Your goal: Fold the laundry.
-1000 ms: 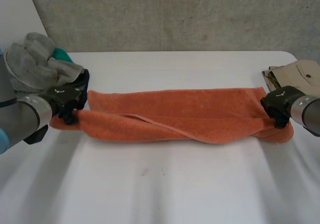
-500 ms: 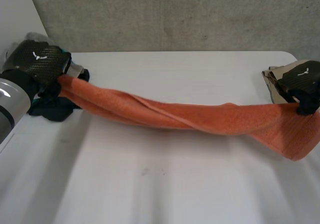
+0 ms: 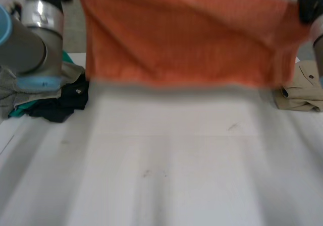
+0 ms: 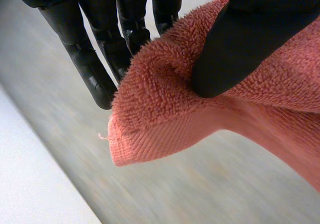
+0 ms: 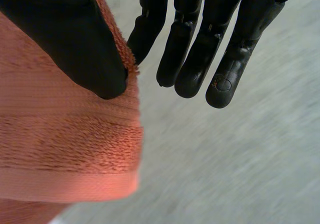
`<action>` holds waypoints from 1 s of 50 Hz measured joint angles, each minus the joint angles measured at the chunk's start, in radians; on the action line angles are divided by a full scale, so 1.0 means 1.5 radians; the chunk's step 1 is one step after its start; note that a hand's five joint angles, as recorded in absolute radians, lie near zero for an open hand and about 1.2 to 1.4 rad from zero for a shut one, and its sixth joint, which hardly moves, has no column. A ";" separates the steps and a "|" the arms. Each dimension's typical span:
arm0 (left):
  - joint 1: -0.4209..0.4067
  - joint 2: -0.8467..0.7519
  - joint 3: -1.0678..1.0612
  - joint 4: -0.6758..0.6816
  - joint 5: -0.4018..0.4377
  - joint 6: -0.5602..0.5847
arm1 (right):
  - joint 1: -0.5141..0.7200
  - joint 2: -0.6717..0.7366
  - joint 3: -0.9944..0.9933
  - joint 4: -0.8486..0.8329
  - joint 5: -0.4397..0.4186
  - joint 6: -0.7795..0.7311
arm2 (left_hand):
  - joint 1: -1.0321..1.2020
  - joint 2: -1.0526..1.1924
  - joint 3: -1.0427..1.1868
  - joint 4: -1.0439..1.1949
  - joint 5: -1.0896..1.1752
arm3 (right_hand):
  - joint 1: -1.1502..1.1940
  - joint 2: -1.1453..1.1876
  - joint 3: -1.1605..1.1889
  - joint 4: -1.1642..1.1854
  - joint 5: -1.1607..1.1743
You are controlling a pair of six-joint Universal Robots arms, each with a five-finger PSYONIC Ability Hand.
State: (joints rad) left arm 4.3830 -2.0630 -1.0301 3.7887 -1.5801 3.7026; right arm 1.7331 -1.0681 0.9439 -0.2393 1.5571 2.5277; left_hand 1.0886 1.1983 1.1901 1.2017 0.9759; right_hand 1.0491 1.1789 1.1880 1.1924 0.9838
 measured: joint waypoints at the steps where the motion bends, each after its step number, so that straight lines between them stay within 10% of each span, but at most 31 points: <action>1: -0.001 0.004 0.004 0.033 0.000 -0.001 | 0.001 -0.012 0.002 -0.018 0.000 0.010 | 0.000 0.000 0.000 0.000 0.000 | 0.000 0.000 0.000 0.000 0.000; 12: -0.003 0.070 -0.166 0.094 0.002 -0.035 | 0.000 -0.063 0.022 0.154 -0.058 0.038 | 0.000 0.000 0.002 0.000 0.000 | 0.000 0.000 0.000 0.000 0.000; 27: -0.039 0.082 -0.464 0.075 0.004 -0.050 | -0.003 0.122 0.027 0.503 -0.088 -0.084 | 0.000 -0.040 -0.035 -0.042 -0.002 | 0.000 0.000 0.000 0.000 0.000; 40: -0.043 0.093 -0.467 0.067 0.003 -0.050 | 0.002 0.191 0.023 0.247 -0.039 -0.003 | 0.000 -0.048 -0.042 -0.050 -0.002 | -0.003 -0.010 -0.011 -0.010 -0.005; 45: -0.044 0.084 -0.460 0.066 0.002 -0.052 | 0.004 0.230 0.034 0.129 -0.036 -0.002 | 0.000 -0.055 -0.050 -0.056 -0.002 | -0.513 -0.570 -0.569 -0.569 -0.534; 50: -0.046 0.072 -0.450 0.066 0.001 -0.052 | 0.004 0.185 0.074 0.110 -0.040 -0.004 | 0.000 -0.057 -0.051 -0.059 -0.002 | -0.557 -0.637 -0.650 -0.635 -0.608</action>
State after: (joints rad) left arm 4.3140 -1.9554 -1.7052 3.8885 -1.5781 3.6242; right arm 1.7386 -0.7913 1.0552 -0.0740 1.4965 2.5220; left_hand 1.0884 1.1125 1.1134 1.1128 0.9723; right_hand 0.2136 0.2229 0.2128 0.2392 0.0712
